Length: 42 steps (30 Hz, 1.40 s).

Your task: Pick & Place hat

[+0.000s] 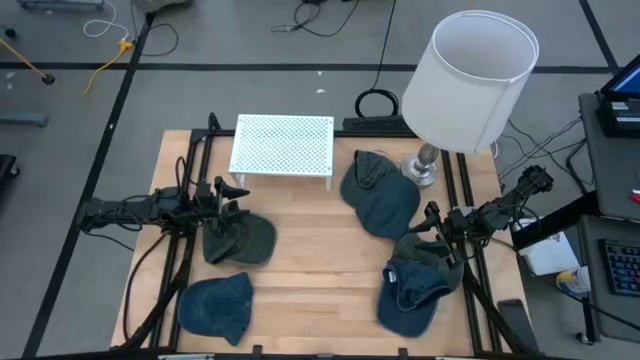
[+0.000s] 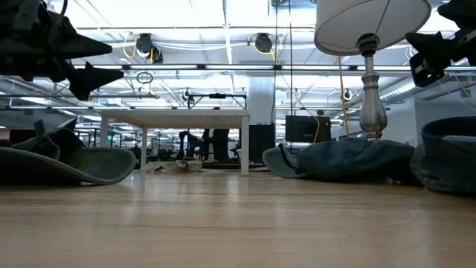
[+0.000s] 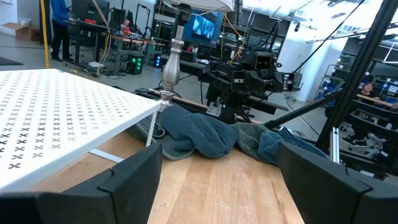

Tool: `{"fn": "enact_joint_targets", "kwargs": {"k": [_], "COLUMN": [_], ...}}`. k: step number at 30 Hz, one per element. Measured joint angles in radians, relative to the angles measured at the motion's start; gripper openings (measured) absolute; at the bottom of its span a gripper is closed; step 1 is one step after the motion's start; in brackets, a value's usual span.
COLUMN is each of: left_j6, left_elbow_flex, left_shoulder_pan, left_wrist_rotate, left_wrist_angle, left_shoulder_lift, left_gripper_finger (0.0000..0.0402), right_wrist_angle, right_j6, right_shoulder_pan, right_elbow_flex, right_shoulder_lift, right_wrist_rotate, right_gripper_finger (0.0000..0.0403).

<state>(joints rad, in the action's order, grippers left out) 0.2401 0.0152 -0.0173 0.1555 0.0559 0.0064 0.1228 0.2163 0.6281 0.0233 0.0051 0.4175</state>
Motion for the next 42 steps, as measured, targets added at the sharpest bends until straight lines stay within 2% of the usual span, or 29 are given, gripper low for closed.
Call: {"fn": "enact_joint_targets", "kwargs": {"k": [20,24,33,39,42], "left_j6": [0.000,0.000,0.000,0.000,0.000], "left_elbow_flex": [0.000,0.000,0.000,0.000,0.000], "left_shoulder_pan": [0.000,0.000,0.000,0.000,0.000], "left_wrist_rotate": [0.000,0.000,0.000,0.000,0.000], "left_wrist_angle": [0.000,0.000,0.000,0.000,0.000], "left_shoulder_lift": [0.000,0.000,0.000,0.000,0.000], "left_gripper_finger": [0.0324,0.0324,0.0324,0.0324,0.0324], "right_wrist_angle": [0.000,-0.055,-0.144,-0.164,-0.166], "right_j6": [0.000,0.036,0.123,0.063,0.017], "right_shoulder_pan": [0.000,0.000,0.000,0.002,0.002], "right_elbow_flex": [0.000,0.046,0.220,0.359,0.415], "right_shoulder_lift": [0.000,0.029,0.236,0.426,0.521], "right_wrist_rotate": [0.001,0.039,0.158,0.232,0.309], "right_gripper_finger": [0.0201,0.0201,0.0201,0.0201,0.0201]}}
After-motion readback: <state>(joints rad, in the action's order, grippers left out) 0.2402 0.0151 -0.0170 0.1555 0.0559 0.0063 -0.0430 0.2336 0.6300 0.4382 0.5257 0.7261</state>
